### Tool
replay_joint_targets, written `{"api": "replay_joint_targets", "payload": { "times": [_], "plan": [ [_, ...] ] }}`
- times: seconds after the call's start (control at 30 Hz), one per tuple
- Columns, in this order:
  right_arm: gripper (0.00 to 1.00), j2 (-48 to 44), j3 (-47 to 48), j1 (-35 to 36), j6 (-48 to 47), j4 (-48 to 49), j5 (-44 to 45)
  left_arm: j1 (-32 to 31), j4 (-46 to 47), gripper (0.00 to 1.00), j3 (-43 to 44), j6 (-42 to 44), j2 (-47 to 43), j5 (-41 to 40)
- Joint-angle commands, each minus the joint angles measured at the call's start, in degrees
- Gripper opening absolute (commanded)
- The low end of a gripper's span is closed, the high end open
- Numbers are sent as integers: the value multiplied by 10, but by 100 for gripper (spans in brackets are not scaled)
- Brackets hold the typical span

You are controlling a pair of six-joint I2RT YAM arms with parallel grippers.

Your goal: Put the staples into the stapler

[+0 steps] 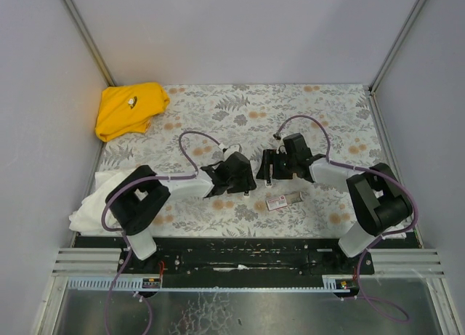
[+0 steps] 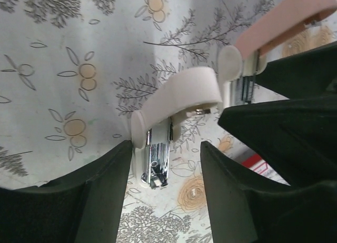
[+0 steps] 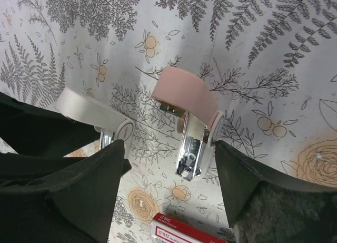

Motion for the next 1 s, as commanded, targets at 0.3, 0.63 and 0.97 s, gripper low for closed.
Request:
{"api": "replay_joint_targets", "payload": {
  "times": [0.3,0.63,0.97],
  "plan": [
    [76,-98,-15,8,8,-38,64,3,95,58,-53,-11,-46,46],
    [75,-263,-66,7,17,-172,221,-38,23,74,-1,220,-136,6],
    [69,-341,-154,-52,97,-186,250,-139,20,41,167,301,35,27]
  ]
}}
